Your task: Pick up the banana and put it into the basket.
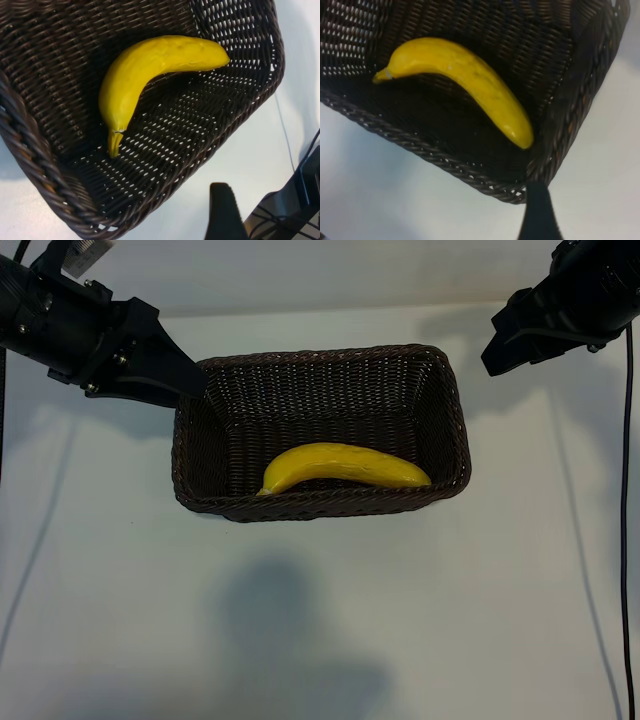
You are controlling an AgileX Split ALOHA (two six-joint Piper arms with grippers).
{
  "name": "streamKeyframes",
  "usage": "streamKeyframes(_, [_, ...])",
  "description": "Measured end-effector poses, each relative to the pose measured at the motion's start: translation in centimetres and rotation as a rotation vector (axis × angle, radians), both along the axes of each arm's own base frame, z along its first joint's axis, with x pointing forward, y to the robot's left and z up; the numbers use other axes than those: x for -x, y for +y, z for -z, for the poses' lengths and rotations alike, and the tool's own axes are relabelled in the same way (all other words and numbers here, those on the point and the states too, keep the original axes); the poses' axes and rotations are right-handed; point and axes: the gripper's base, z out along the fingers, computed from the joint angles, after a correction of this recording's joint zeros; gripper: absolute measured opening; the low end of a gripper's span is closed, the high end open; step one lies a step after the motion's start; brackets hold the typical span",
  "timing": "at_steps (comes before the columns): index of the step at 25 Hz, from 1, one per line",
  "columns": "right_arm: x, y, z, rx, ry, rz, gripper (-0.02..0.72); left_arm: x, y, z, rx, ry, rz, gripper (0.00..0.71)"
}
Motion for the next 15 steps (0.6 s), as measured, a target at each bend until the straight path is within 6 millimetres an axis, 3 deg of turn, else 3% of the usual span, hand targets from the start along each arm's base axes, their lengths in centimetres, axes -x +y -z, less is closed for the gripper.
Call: streamKeyframes(15, [-0.2,0.0,-0.06,-0.004,-0.019,0.014,0.492,-0.01,0.0,0.0,0.0,-0.001,-0.001,0.479])
